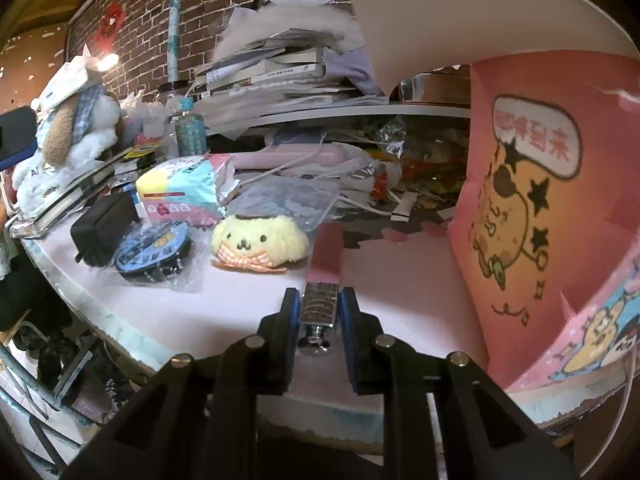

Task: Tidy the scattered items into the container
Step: 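Close the right gripper on the silver nail clipper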

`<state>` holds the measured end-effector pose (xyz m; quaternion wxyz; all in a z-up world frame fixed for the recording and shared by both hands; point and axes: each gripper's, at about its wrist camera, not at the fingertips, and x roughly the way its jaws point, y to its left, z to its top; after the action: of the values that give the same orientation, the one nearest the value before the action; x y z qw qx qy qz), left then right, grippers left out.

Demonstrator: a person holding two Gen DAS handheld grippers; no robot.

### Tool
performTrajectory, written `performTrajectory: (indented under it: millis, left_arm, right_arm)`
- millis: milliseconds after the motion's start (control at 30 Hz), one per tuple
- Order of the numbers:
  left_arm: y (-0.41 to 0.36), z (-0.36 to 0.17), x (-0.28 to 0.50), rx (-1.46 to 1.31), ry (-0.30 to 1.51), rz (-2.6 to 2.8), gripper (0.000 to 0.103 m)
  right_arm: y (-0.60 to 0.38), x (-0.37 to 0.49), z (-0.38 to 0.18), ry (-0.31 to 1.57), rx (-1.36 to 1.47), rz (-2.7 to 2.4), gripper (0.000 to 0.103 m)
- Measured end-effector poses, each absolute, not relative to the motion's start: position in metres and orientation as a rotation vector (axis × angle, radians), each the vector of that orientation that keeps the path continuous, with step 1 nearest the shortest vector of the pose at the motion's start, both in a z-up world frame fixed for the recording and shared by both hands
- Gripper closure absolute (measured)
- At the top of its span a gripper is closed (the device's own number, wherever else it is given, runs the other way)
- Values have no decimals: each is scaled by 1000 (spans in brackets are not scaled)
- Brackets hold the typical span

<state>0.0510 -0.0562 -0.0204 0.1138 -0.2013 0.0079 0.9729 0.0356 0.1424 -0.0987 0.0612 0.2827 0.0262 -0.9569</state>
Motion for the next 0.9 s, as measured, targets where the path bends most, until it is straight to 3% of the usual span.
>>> performTrajectory:
  millis: [900]
  left_arm:
    - [-49, -34, 40, -667, 24, 2815, 0]
  right_arm:
    - [143, 45, -88, 119, 778, -2889, 88]
